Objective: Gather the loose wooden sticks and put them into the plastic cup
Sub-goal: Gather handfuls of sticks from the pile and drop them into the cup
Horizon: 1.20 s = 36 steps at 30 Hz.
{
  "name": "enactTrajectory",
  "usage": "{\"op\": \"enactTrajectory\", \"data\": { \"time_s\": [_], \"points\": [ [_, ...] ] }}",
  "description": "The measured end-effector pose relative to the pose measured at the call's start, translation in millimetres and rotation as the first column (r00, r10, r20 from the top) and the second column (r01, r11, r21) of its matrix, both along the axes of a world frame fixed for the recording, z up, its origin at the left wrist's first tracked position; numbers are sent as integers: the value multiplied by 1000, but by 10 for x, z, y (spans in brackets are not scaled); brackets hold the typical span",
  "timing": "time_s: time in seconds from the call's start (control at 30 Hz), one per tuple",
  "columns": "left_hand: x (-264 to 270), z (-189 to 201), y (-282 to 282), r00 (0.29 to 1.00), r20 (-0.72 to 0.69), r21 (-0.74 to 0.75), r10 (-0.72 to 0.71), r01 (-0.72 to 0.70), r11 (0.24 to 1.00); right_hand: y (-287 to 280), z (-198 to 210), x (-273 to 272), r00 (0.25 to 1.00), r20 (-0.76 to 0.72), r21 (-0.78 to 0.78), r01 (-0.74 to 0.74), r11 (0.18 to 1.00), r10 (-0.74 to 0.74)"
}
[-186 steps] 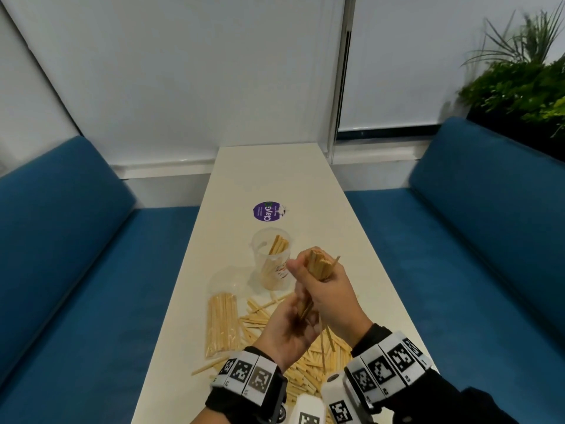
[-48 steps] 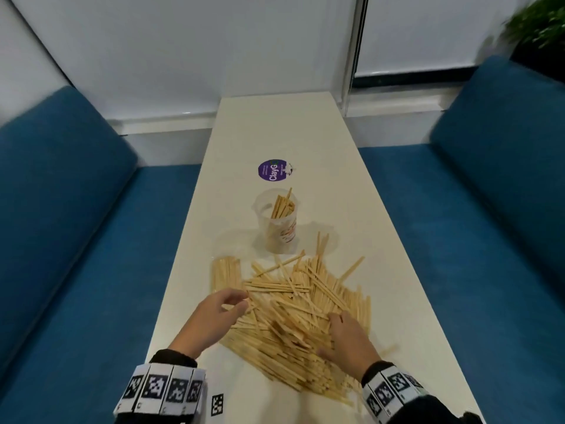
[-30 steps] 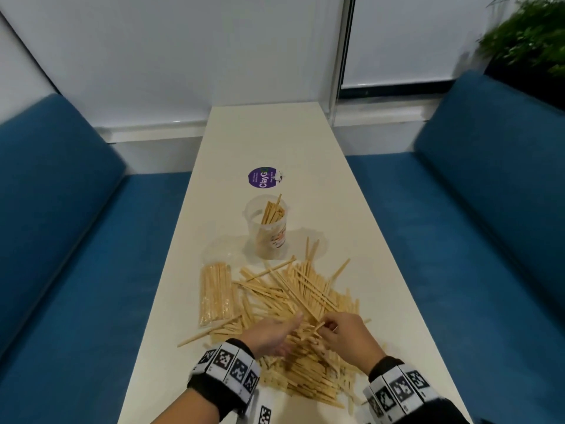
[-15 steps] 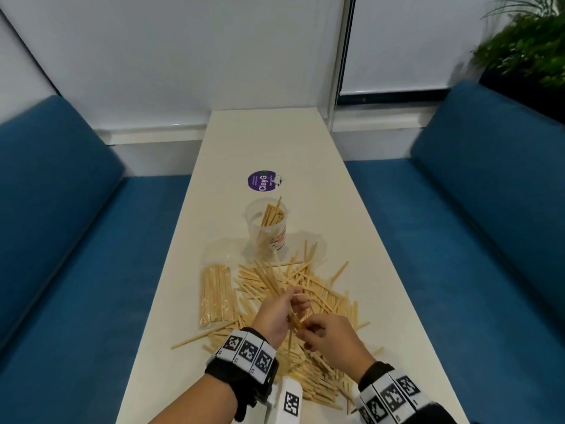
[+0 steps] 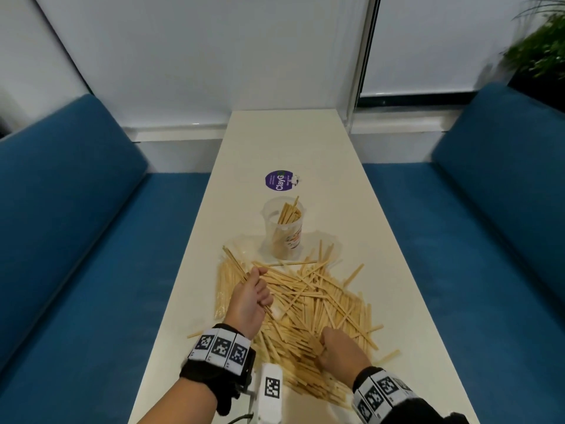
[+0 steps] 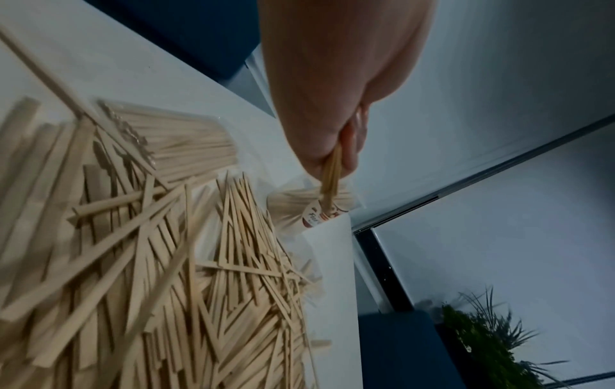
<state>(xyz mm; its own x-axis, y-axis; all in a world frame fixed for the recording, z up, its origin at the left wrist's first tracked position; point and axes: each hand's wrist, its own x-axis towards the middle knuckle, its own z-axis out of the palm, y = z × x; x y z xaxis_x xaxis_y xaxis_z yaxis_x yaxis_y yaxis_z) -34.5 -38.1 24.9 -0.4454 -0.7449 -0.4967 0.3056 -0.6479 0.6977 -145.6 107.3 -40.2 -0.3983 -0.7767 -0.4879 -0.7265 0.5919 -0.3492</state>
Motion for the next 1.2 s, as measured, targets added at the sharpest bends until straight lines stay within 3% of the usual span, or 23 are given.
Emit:
{"op": "enactTrajectory", "data": {
  "time_s": [0.1, 0.2, 0.33, 0.53, 0.67, 0.73, 0.83, 1.0, 1.2],
  "points": [
    [48, 8, -19, 998, 35, -10, -56, 57, 998, -4, 25, -23, 1000, -14, -14, -24, 1000, 23],
    [121, -22, -19, 964, 185, -13, -193, 199, 980, 16, 99, -84, 1000, -15, -86, 2, 996, -4],
    [162, -110, 18, 829, 406, 50, -383, 399, 916, 59, 284, -177, 999, 35, -233, 43, 972, -36],
    [58, -31, 227, 679, 458, 126, -573, 589, 798, 100, 595, -141, 996, 51, -416, 83, 906, -68],
    [-74, 64, 299, 714, 430, 79, -552, 579, 811, 104, 711, -17, 998, 31, -529, 60, 847, -52],
    [-131, 110, 324, 744, 373, 84, -553, 567, 819, 106, 741, 44, 1000, -14, -559, -9, 829, 2],
    [-211, 121, 358, 761, 397, 46, -514, 542, 839, 98, 726, 90, 993, -56, -583, -116, 804, 103],
    [-285, 7, 386, 761, 430, 36, -486, 524, 851, 123, 579, 133, 951, -214, -510, -303, 805, 222],
    [-246, 27, 406, 848, 248, 58, -468, 469, 881, 113, 495, 187, 922, -299, -560, -378, 737, 246]
  ]
}}
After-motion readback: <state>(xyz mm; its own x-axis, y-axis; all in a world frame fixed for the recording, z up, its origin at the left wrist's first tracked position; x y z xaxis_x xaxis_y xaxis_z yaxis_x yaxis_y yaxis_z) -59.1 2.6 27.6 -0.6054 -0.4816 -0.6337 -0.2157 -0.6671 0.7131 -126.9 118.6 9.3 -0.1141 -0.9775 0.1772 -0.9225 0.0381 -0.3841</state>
